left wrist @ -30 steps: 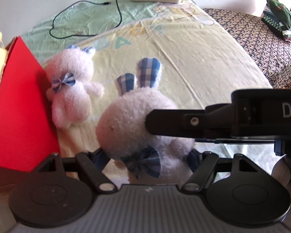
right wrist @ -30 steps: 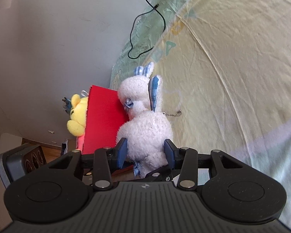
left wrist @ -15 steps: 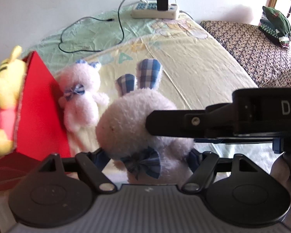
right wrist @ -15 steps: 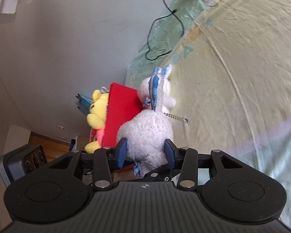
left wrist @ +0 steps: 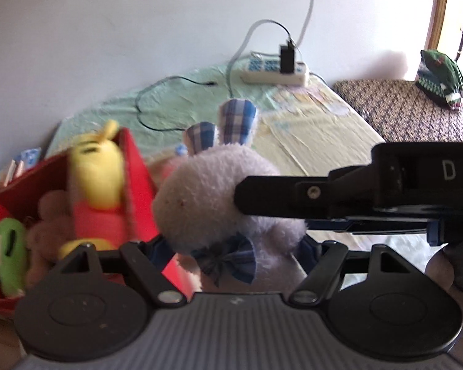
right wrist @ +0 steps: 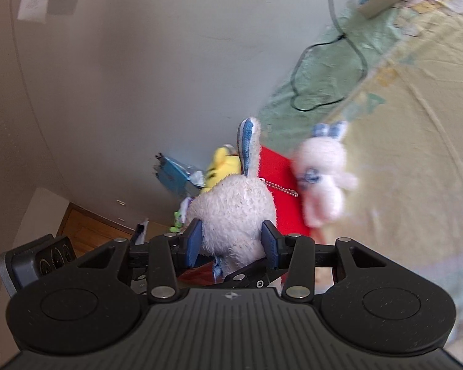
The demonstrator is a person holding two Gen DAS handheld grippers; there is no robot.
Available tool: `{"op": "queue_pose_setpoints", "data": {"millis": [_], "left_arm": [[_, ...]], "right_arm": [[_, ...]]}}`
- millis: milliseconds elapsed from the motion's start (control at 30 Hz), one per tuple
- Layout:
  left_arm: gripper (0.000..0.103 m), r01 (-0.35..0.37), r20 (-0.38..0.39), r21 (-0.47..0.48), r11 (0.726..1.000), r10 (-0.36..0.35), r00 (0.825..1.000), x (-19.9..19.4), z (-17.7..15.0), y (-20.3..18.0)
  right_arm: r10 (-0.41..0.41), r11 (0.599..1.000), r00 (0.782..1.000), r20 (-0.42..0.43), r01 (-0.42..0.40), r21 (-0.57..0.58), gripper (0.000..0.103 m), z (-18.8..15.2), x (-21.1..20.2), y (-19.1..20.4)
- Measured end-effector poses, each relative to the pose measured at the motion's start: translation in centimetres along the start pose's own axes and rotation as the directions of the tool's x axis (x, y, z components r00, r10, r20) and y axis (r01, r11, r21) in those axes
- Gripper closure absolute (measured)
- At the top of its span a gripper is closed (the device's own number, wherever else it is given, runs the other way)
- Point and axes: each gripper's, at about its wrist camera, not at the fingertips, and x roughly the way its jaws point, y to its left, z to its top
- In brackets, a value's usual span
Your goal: Organize objects
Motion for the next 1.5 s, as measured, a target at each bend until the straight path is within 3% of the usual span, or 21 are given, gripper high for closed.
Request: {"op": "queue_pose_setpoints", "data": {"millis": [300,767,1067,1500], "left_arm": [[0.027,-0.006,0.092,-0.039,0.999,0.009,0.996,-4.0,-0.6,6.7],[0.027,-0.045,0.169,-0.078,0.996,0.057,0.984,-6.0,-1.7,14.7],[0.027,-0.041,0.09,-0.097,0.994,0.05,0.995,-2.7,-2.5,17.8],[0.023,-0.015,0.026,-0.088,0.996,0.018,1.0,2.0,-2.7,19.4]], "right_arm": [[0.024,0.989,0.999,0.039,-0.018,-0.146,0.058,-1.8,4.3,6.2],[0.064,0.972,0.997,0.048,-0.051,-0.229,0.058,-3.6,11.5,11.4],[-0.014,0.981,1.0,0.013,0.017,-0.196,0.058,-4.4,15.0,10.9],[-0.124,0.982,0.992,0.031,0.127,-0.142,0.057,-4.3,17.8,8.9]]}}
